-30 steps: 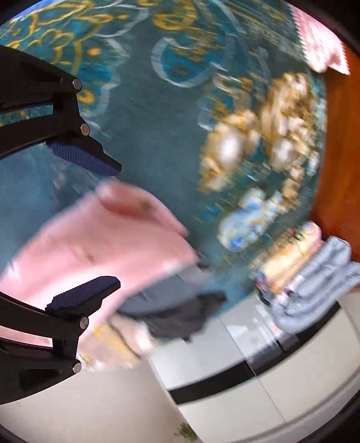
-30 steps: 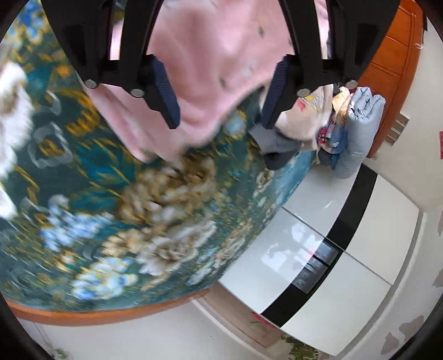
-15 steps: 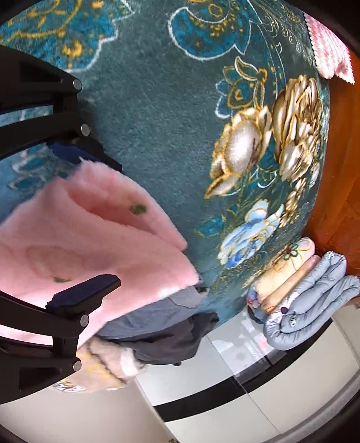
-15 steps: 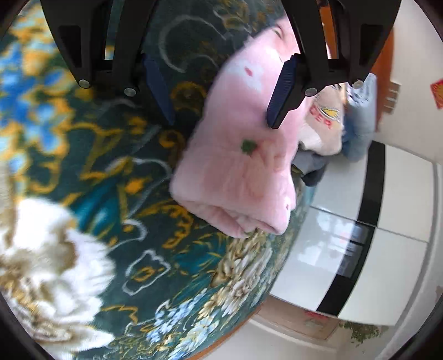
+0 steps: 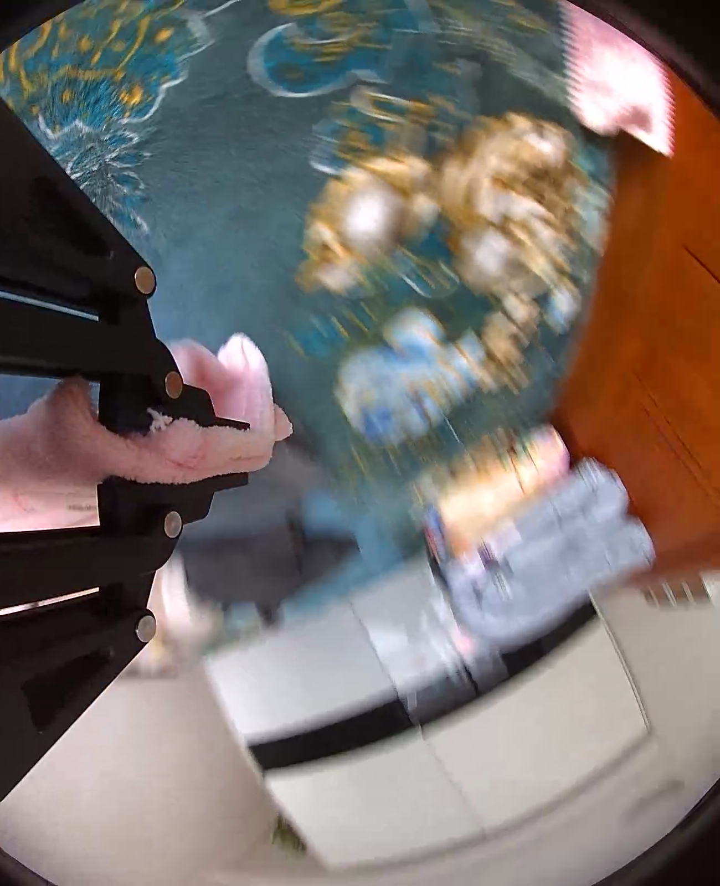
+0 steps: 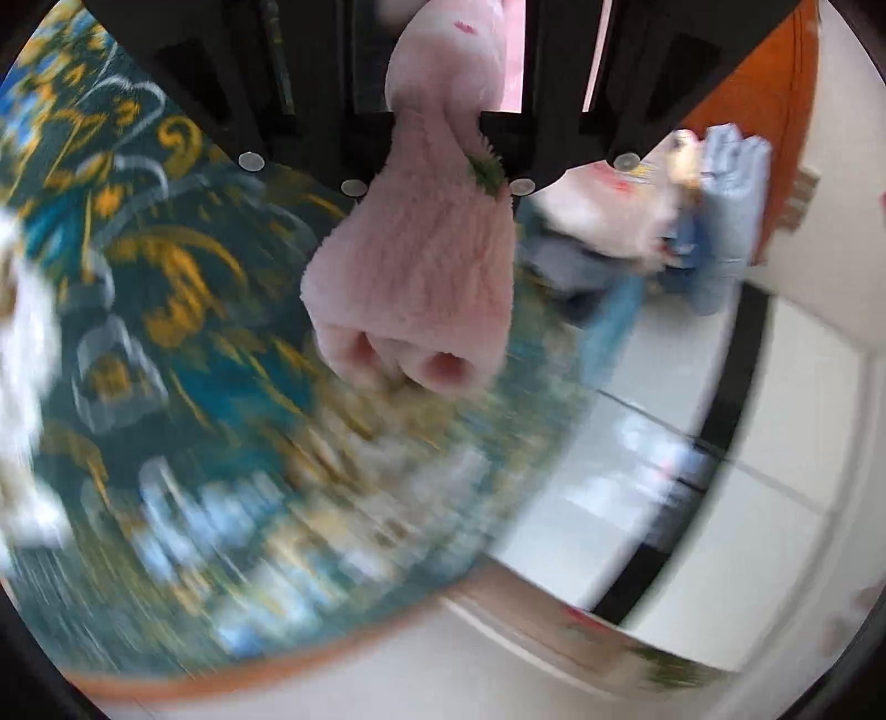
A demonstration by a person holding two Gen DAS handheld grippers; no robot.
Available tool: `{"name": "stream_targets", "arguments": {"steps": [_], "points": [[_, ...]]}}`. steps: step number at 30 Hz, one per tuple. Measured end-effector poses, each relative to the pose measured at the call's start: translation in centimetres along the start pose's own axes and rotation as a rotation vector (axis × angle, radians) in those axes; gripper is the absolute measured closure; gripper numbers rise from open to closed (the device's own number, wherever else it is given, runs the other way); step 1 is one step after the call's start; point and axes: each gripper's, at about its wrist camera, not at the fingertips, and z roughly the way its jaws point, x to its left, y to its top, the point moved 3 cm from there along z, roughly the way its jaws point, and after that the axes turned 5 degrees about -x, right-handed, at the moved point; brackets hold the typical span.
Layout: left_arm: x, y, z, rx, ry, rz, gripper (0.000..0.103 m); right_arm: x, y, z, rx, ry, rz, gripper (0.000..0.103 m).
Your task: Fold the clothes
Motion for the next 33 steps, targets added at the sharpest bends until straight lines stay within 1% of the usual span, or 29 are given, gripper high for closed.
{"name": "stream_targets", "arguments": {"steps": [2,4,5,8,16,18,20,22,23,24,27,29,31,32,33], "points": [[-0.8,1.3,-3.2,-0.037,-0.051,0.034,0.093,1.7,1.4,-3.1,-0.046,0.074,-0.04,0.085],[0.1,1.2,-5.2,-0.053,-0.033,0.084,0.093,2.4,1.9,-5.8,-0.082,0.108,-0.081,0.085],[1.7,0.4,-5.2,-0.03,-0.001,0.084,0.092,1.7,1.6,-6.4,-0.082,0.111,-0.085,0.085],[6.3,-2.1,-5.2,0.033,0.086,0.078,0.092,-2.7,-0.6,-6.3,-0.022,0.088,-0.05,0.084],[12.8,-5.6,-3.1,0.106,0.174,-0.079,0.092,-9.4,-4.1,-3.6,0.089,-0.036,0.042,0.083],[14.4,-6.5,-2.6,0.124,0.196,-0.118,0.092,-10.4,-4.7,-3.1,0.112,-0.067,0.046,0.08],[15.0,-6.8,-2.3,0.129,0.203,-0.128,0.092,-9.0,-4.6,-3.4,0.118,-0.093,-0.028,0.078],[15.1,-6.9,-2.1,0.129,0.202,-0.124,0.092,-8.4,-4.7,-3.7,0.124,-0.107,-0.07,0.066],[15.2,-6.9,-2.1,0.129,0.2,-0.125,0.092,-8.3,-4.8,-3.9,0.126,-0.114,-0.085,0.055],[15.4,-6.8,-2.2,0.129,0.195,-0.132,0.092,-8.2,-4.7,-4.1,0.129,-0.123,-0.095,0.051],[15.7,-6.9,-2.4,0.13,0.185,-0.132,0.09,-8.4,-4.0,-6.1,0.088,-0.169,-0.117,0.048],[15.6,-7.1,-2.8,0.132,0.186,-0.121,0.088,-8.4,-3.2,-8.1,0.03,-0.215,-0.129,0.046],[15.6,-7.2,-2.7,0.128,0.185,-0.119,0.087,-7.3,-2.4,-10.4,-0.051,-0.281,-0.164,0.045],[15.6,-7.3,-2.7,0.124,0.181,-0.121,0.087,-6.2,-2.5,-11.0,-0.07,-0.293,-0.193,0.045],[15.7,-7.3,-2.8,0.118,0.175,-0.124,0.087,-4.3,-3.6,-10.4,-0.051,-0.267,-0.243,0.045]]}}
